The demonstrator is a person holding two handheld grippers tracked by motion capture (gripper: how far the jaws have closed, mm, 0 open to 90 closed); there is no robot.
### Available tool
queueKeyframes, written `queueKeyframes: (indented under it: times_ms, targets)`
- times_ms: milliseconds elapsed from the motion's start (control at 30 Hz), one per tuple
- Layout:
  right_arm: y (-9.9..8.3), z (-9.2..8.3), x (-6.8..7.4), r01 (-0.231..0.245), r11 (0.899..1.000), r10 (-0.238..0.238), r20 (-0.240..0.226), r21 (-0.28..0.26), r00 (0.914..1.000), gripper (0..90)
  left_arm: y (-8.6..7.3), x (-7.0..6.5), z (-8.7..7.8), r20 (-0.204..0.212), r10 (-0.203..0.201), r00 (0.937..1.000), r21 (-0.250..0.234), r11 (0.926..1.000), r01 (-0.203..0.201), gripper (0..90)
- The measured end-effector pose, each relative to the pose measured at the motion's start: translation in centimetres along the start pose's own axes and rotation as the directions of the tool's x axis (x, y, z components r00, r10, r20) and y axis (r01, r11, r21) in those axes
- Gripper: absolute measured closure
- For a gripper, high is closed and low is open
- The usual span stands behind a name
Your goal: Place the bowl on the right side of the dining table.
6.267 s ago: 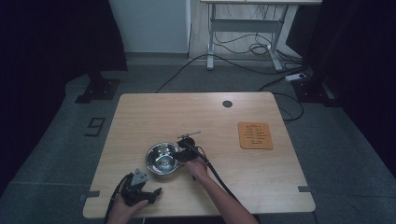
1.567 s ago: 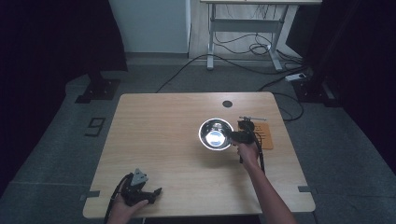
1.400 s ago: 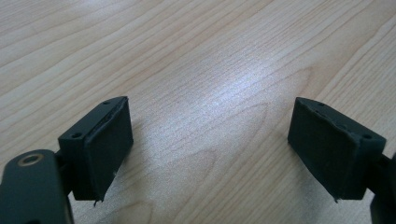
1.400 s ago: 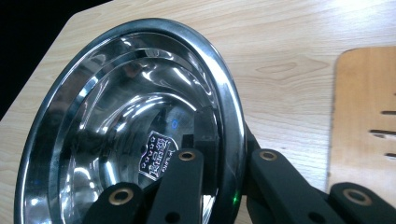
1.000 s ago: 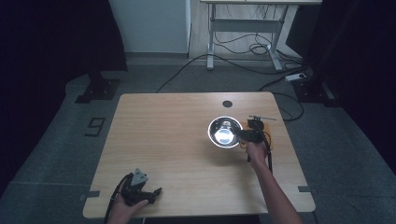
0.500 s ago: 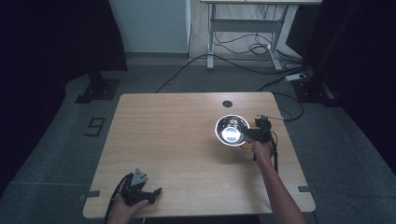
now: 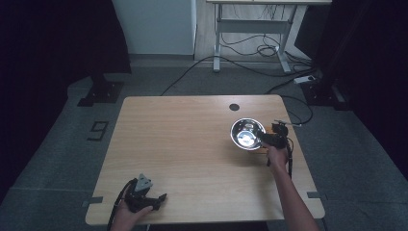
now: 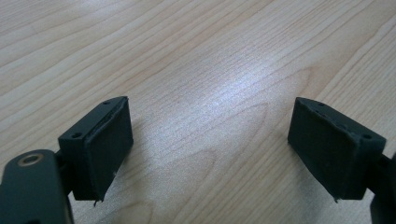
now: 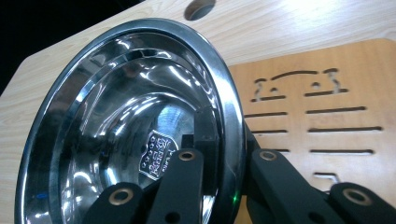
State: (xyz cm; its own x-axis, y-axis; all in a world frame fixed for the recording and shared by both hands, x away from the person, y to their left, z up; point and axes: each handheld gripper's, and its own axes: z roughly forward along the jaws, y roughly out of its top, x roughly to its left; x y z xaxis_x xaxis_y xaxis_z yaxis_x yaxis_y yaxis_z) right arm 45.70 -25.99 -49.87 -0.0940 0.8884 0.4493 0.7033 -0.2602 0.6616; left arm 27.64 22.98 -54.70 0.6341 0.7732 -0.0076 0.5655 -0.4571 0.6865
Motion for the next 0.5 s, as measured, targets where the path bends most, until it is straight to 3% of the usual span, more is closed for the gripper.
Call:
queueKeyframes:
  times_ms: [500]
  targets:
    - [0.4,-0.5,-2.1,-0.027,0.999,0.028,0.050,-0.017,0.9984,86.4,0.0,0.0,0.0,0.000,0.000,1.0000,0.000,1.0000,0.000,13.6]
